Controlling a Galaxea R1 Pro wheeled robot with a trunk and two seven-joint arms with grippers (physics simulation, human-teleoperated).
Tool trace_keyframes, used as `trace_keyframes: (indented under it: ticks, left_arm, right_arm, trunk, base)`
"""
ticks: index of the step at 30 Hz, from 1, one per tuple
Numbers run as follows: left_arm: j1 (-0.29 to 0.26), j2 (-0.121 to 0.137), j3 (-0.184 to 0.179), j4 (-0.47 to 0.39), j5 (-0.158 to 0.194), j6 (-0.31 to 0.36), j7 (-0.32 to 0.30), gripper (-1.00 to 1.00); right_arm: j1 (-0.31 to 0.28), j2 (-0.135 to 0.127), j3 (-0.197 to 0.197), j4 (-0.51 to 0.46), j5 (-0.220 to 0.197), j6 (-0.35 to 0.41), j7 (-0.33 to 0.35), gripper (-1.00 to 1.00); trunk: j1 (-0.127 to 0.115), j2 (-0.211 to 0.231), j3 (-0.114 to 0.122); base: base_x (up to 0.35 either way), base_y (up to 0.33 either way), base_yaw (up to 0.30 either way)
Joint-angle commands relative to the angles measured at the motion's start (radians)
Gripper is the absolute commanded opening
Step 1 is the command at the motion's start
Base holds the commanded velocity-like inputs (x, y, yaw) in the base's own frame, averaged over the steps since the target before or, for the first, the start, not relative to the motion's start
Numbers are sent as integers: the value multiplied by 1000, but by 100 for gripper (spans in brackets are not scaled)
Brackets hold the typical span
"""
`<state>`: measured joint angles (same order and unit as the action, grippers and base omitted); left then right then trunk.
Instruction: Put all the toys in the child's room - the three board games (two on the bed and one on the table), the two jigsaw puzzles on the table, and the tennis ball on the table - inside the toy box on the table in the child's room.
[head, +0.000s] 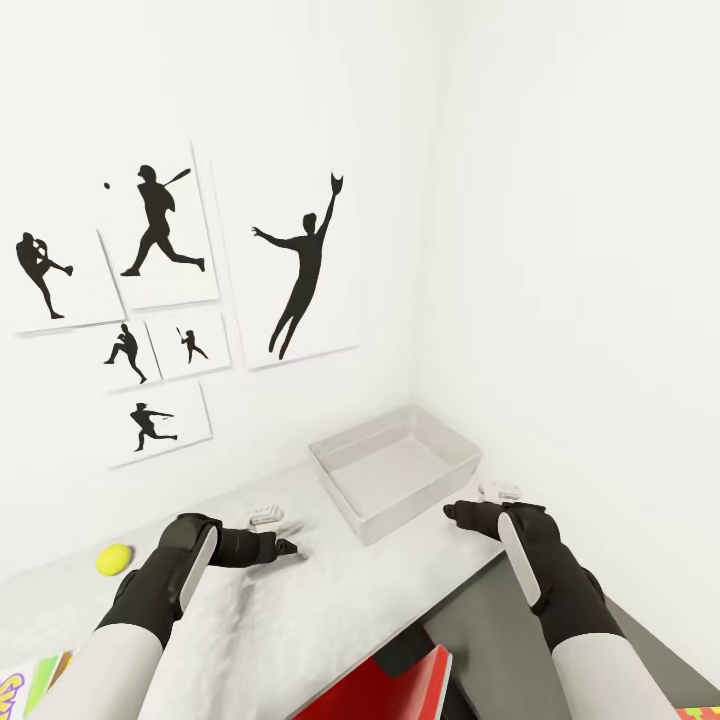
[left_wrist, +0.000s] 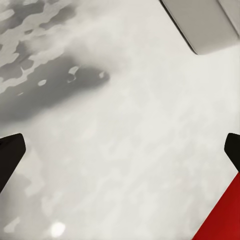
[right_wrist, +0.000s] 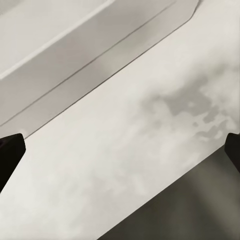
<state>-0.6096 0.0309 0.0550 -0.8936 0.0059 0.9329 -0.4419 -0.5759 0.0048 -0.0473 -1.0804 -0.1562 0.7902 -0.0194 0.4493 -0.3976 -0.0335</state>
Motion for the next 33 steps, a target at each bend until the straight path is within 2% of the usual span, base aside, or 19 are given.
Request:
trace_keyframes:
  ticks: [1,13,21,33]
  left_arm:
    - [-1,0,2,-1,0,6,-3,100]
    - [-1,0,0,-1,0,6,-3,100]
    - [-1,0,1,-1,0,6,-3,100]
    - [-1,0,1,-1,0,6,-3,100]
  right_arm:
    - [-1,0,-2,-1,-6,4,-2,100]
    - [-1,0,-3,5,-6,4,-2,100]
    - [-1,-1,-3,8,-9,-54,2,100]
    - [-1,-1,-3,7,-9,-70,3,100]
  trunk:
    - [1,-2,-2]
    - [1,-2,-2]
    - [1,-2,-2]
    - [1,-2,-2]
  base:
    - [0,0,0]
    - [0,0,0]
    - [0,0,0]
    - [0,0,0]
